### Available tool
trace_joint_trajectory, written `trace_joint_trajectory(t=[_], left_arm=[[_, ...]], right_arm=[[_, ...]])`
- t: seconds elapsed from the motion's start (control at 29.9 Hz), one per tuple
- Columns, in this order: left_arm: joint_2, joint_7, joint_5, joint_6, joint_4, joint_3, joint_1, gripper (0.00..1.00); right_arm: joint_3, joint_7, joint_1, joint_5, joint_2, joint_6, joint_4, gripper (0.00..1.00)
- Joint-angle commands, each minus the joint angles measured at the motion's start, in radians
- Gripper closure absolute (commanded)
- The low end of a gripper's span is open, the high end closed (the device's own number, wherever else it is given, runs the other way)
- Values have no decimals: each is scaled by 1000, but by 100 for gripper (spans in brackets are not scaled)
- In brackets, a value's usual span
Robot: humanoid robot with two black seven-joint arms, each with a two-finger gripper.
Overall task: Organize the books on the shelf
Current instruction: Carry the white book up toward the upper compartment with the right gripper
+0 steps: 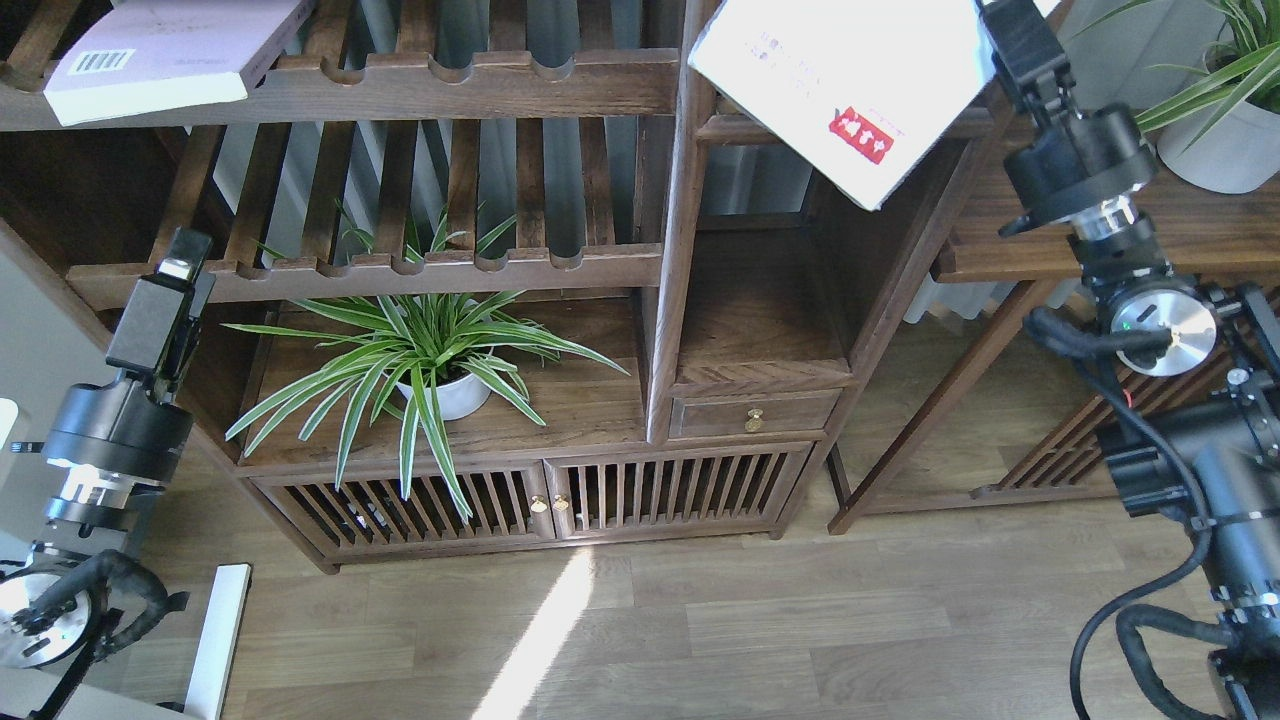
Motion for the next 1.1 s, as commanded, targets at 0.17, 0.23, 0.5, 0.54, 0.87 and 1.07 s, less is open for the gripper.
trace_joint_trajectory(t=[0.17, 0.23, 0.5, 0.54, 0.87, 1.07], left_arm=[[0, -3, 0, 0, 0, 0, 0, 2], [0, -3, 0, 0, 0, 0, 0, 2], [0, -1, -2, 0, 0, 0, 0, 2], [0, -1, -2, 0, 0, 0, 0, 2], [-2, 3, -2, 0, -2, 0, 0, 2], [-2, 3, -2, 0, -2, 2, 0, 2]], right_arm=[[-2, 3, 106, 36, 14, 0, -140, 96], [-5, 2, 143, 38, 14, 0, -175, 96], [-8, 2, 241, 39, 14, 0, -261, 95], [-8, 2, 246, 39, 14, 0, -264, 95], [-8, 0, 261, 35, -24, -78, -269, 95], [-49, -28, 206, 30, -127, -78, -197, 96]])
